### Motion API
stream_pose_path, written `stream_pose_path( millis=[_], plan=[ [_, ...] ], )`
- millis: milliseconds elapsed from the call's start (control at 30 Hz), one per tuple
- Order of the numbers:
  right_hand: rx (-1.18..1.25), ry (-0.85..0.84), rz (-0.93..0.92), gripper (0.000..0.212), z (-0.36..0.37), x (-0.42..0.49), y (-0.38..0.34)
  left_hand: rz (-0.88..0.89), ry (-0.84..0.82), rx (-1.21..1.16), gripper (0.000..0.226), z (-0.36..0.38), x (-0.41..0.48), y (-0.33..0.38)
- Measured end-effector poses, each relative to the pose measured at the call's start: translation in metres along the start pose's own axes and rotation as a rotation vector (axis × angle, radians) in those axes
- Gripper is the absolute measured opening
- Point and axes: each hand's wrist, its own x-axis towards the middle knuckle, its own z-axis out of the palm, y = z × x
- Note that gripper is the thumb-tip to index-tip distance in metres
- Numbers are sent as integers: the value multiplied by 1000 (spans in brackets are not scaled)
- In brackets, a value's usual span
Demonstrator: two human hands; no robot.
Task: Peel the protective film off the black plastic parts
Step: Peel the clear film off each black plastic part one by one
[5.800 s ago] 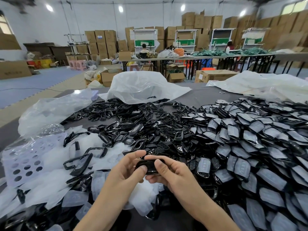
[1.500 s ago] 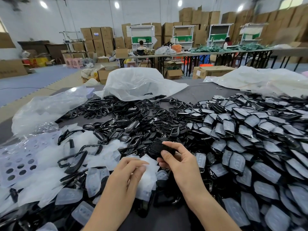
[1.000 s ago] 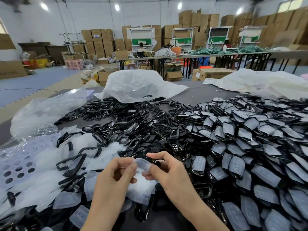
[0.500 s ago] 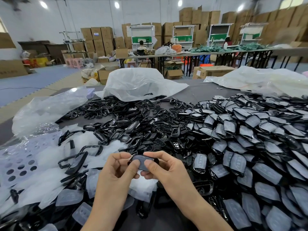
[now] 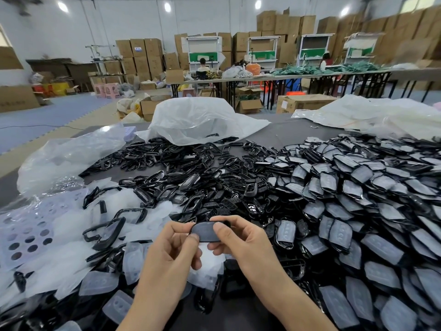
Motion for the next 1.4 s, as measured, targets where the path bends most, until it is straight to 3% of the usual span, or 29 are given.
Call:
stream_pose_path(
  millis=[333, 400, 500, 633, 900, 1067, 1200, 1400],
  plan=[
    [224, -71, 161, 3, 2, 4, 3, 93, -62, 84, 34, 2, -6, 6],
    [237, -81, 171, 9, 3, 4, 3, 97, -86, 95, 36, 2, -7, 7],
    [221, -127, 174, 18, 2, 2, 0, 115, -123, 125, 35, 1, -9, 9],
    [184, -190, 166, 11, 2, -2, -4, 137, -161, 172, 28, 2, -10, 8],
    [122, -214, 149, 18, -2, -3, -7, 246, -162, 332, 18, 1, -12, 3],
    [13, -74, 130, 21, -3, -1, -11, 345, -174, 462, 25, 0, -14, 4],
    [56, 41, 84, 25, -7, 2, -7, 491, -190, 785, 29, 1, -14, 4],
    [79, 117, 114, 35, -7, 5, -4, 577, -352, 859, 37, 14, -18, 6]
  ],
)
